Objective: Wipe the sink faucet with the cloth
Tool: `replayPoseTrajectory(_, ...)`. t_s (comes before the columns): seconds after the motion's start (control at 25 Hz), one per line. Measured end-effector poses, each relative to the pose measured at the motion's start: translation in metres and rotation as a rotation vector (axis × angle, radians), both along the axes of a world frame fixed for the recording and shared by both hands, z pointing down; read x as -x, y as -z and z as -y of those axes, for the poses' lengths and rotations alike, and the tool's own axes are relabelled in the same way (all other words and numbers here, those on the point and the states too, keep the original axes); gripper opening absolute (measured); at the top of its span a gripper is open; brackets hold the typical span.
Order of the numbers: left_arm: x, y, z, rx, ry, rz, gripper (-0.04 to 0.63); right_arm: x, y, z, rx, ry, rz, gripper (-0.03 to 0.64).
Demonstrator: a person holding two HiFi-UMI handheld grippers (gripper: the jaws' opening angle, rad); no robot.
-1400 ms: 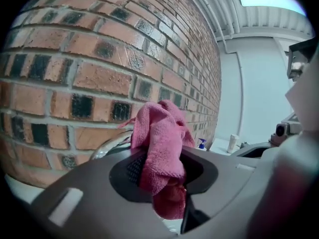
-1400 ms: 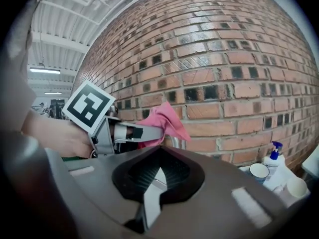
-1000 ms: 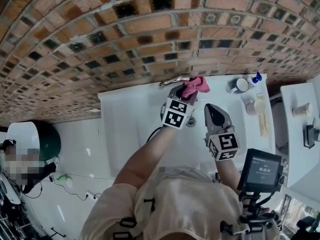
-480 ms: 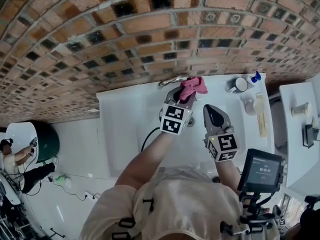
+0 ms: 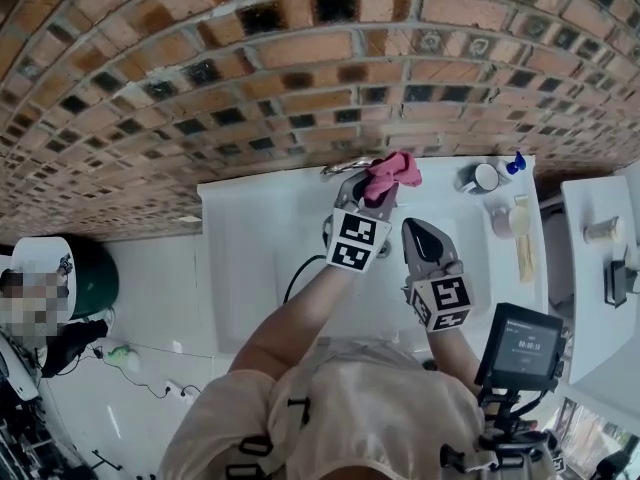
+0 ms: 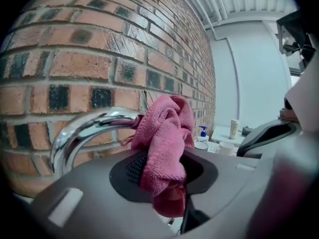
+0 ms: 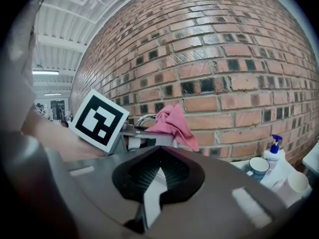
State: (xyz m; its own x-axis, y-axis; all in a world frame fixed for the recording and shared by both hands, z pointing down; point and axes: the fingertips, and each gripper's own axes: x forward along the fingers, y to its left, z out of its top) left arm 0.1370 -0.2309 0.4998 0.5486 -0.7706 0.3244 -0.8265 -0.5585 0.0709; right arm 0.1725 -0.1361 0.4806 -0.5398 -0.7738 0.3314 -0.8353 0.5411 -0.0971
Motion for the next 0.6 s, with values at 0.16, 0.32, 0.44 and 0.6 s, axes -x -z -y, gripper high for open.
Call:
replayPoseTrajectory(0.16, 0.0, -0.011, 0.004, 0.004, 0.012, -0.02, 0.115, 0.0, -0.003, 0.004, 0.003, 0.004, 0.002, -0.011)
replayPoseTrajectory(0.32, -0.001, -0.039, 0.009, 0.082, -0.007, 0.012, 0.115, 0.001, -0.007, 0.011, 0.02, 0.018, 0.005, -0.011)
replayPoseTrajectory(0.44, 0.001, -0.061, 0.004, 0.155, -0.023, 0.041, 0.115, 0.009, -0.006, 0.007, 0.027, 0.03, 0.003, -0.011)
replayPoseTrajectory(0.6, 0.01, -0.067, -0.005, 0.166, -0.001, 0.057, 0.114, 0.013, -0.001, 0.002, 0.015, 0.036, 0.005, -0.011)
